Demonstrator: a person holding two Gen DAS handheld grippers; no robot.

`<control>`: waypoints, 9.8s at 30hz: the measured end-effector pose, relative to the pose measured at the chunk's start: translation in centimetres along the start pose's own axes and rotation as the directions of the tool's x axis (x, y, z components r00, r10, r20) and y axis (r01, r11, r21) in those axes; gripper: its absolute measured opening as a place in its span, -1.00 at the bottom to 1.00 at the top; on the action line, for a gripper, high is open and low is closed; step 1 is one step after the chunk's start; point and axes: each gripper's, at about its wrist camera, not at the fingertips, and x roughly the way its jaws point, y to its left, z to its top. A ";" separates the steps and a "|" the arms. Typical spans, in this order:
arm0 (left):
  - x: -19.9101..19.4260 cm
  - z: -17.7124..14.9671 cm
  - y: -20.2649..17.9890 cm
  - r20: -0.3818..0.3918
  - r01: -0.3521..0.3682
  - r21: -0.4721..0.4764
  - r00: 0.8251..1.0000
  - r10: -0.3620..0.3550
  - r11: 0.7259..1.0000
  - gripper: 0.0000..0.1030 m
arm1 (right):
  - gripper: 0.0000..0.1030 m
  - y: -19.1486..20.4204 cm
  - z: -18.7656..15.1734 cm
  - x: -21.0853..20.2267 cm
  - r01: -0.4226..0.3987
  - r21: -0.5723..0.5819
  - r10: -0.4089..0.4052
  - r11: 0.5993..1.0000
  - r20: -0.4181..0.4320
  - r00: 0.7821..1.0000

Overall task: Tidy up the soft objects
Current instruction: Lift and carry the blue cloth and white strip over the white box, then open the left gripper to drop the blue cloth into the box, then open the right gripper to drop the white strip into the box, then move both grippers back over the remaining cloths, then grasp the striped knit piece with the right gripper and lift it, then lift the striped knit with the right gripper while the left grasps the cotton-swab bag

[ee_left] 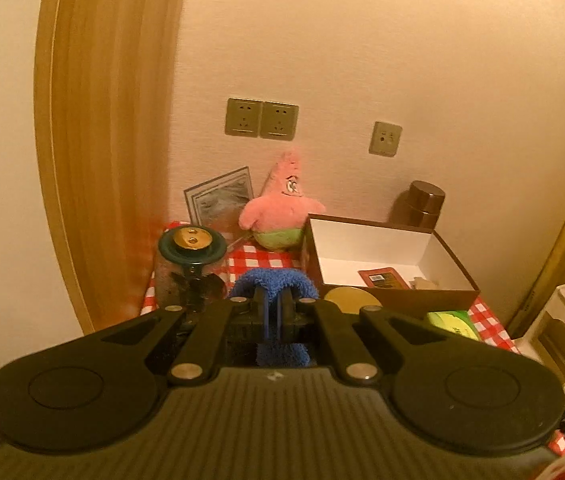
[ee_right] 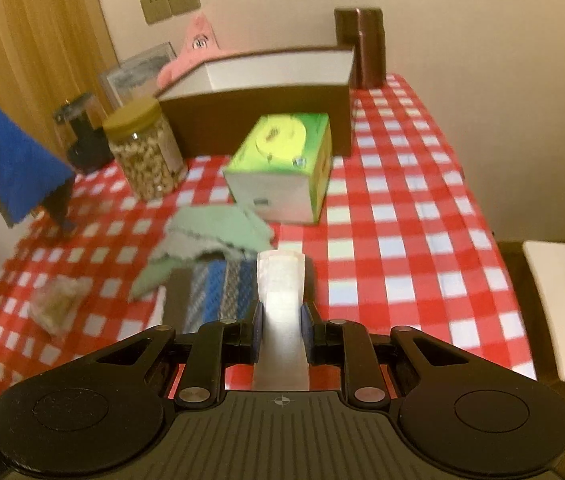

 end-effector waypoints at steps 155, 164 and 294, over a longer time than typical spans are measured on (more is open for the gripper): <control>27.8 7.5 -12.2 -0.346 0.199 0.131 0.927 -0.144 0.971 0.02 | 0.39 -0.1 26.8 17.8 -0.075 0.055 0.067 0.996 0.135 0.989; 21.9 5.9 -12.3 -0.319 0.189 0.111 0.937 -0.145 0.976 0.03 | 0.48 0.2 24.0 12.7 -0.081 0.076 0.069 0.994 0.156 0.985; 8.4 -18.0 -9.2 -0.580 0.055 0.048 0.815 -0.017 0.997 0.04 | 0.71 -2.9 -3.2 6.8 0.227 0.306 -0.188 0.924 -0.150 0.971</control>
